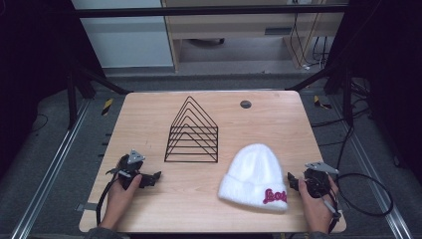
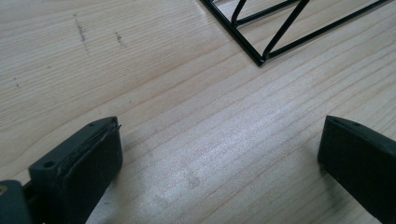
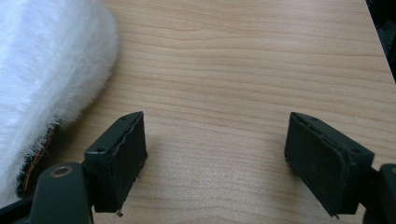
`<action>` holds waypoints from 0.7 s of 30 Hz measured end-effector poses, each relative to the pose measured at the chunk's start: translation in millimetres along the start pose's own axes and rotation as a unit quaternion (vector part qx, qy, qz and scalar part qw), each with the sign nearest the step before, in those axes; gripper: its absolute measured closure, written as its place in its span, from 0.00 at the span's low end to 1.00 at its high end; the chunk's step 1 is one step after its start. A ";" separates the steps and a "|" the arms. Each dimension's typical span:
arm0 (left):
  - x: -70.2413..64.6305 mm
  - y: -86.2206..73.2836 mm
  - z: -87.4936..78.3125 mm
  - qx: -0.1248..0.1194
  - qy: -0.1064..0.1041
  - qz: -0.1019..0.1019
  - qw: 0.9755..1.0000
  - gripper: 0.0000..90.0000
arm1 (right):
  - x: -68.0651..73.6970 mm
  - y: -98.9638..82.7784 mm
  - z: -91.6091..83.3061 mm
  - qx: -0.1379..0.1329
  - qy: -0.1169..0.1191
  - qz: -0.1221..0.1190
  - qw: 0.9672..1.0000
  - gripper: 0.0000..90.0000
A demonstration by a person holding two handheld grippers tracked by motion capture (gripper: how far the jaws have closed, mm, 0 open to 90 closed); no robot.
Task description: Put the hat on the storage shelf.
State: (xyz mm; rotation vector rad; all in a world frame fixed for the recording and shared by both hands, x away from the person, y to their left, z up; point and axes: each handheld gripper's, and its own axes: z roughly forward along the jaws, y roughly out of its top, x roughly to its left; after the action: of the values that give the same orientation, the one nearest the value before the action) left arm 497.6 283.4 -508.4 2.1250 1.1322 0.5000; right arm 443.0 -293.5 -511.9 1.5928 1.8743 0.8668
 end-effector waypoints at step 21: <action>0.3 0.1 0.0 0.000 0.000 0.002 1.000 0.00 | 1.1 0.3 0.1 0.000 -0.002 0.002 1.000 0.23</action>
State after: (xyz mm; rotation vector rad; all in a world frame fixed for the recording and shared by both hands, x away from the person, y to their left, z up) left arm 497.8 283.6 -508.2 2.1278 1.1295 0.5023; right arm 443.0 -292.4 -511.7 1.5978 1.8688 0.8638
